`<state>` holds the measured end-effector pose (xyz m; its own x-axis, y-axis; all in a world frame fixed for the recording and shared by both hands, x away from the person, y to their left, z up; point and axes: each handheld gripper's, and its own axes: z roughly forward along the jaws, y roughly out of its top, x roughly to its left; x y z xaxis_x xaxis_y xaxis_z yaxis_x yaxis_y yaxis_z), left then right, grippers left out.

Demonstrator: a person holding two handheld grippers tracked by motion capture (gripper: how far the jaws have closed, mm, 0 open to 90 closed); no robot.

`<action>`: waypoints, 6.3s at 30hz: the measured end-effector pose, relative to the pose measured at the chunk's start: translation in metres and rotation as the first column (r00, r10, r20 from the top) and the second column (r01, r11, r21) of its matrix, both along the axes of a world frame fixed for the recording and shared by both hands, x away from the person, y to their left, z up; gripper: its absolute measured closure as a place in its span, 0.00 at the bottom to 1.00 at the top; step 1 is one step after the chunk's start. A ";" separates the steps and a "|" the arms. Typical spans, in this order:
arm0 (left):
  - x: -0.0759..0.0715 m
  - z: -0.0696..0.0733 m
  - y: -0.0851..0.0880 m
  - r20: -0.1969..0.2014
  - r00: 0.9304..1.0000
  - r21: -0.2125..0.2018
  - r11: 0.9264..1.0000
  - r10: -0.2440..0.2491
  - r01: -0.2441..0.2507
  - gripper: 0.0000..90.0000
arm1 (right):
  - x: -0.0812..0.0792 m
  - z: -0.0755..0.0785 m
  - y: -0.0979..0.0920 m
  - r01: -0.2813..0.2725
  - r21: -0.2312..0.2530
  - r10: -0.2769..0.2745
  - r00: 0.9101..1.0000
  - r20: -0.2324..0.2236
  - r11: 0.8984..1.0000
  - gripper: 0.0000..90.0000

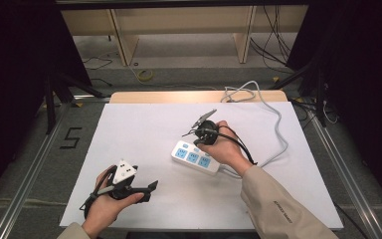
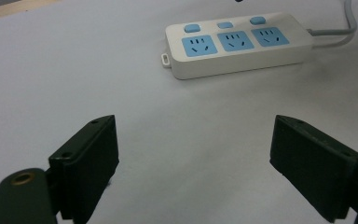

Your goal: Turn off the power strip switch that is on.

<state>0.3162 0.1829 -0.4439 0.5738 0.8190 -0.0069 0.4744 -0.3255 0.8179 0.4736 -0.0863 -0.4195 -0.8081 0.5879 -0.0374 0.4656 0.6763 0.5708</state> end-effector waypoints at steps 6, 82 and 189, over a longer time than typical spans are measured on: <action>0.000 0.000 0.000 0.000 1.000 0.002 1.000 -0.001 0.001 0.16 | 0.003 -0.002 0.003 0.008 -0.010 -0.008 1.000 -0.007 1.000 1.00; 0.000 0.000 -0.002 0.001 1.000 0.013 1.000 -0.012 0.012 0.17 | 0.025 -0.015 0.024 0.011 -0.168 -0.039 0.986 -0.163 0.986 1.00; 0.001 -0.001 -0.003 -0.005 1.000 0.005 1.000 -0.009 0.010 0.17 | 0.017 -0.002 0.005 0.047 -0.079 -0.053 0.996 -0.073 0.996 1.00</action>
<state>0.3174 0.1800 -0.4448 0.5815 0.8135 -0.0052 0.4750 -0.3344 0.8140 0.4902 -0.0818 -0.4210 -0.7801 0.6251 -0.0246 0.5393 0.6919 0.4801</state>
